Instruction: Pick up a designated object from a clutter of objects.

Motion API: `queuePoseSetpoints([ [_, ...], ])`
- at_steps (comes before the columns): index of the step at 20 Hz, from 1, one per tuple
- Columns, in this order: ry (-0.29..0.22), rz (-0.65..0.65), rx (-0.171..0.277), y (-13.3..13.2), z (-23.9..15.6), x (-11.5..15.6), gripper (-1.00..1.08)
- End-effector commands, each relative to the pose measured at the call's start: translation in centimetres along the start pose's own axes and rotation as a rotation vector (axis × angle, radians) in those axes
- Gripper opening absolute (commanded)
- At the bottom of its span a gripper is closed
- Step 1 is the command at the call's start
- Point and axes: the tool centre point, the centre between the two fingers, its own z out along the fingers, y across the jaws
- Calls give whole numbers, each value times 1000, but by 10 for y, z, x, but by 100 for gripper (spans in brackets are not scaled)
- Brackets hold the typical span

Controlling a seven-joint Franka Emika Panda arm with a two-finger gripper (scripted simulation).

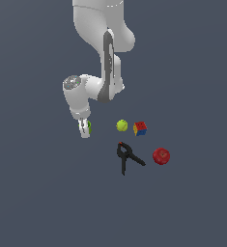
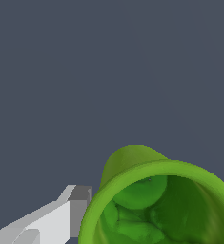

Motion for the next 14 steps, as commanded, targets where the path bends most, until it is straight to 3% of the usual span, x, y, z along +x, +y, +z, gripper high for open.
queuePoseSetpoints([
  [1,1,-1,1,-7,-9,-5,-100],
  [14,5,1,0,-77,-92,-55,-100],
])
